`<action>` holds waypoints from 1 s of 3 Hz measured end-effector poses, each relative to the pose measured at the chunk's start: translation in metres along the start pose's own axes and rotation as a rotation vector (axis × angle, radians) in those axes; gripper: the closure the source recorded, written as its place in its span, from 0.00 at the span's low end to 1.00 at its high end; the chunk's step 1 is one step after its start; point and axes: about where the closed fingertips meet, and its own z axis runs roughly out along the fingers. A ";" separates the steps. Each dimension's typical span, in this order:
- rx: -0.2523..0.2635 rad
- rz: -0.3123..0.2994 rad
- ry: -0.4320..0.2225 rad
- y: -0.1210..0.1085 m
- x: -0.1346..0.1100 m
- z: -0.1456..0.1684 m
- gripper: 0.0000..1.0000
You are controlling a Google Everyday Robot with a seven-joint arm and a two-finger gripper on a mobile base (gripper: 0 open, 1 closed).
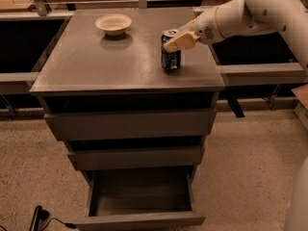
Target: Pick pepsi can from bottom drawer and place on counter
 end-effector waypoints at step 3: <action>-0.018 -0.005 0.009 0.004 -0.001 0.008 0.00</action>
Offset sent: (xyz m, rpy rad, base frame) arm 0.0002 0.0033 -0.0011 0.0025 0.0051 0.0026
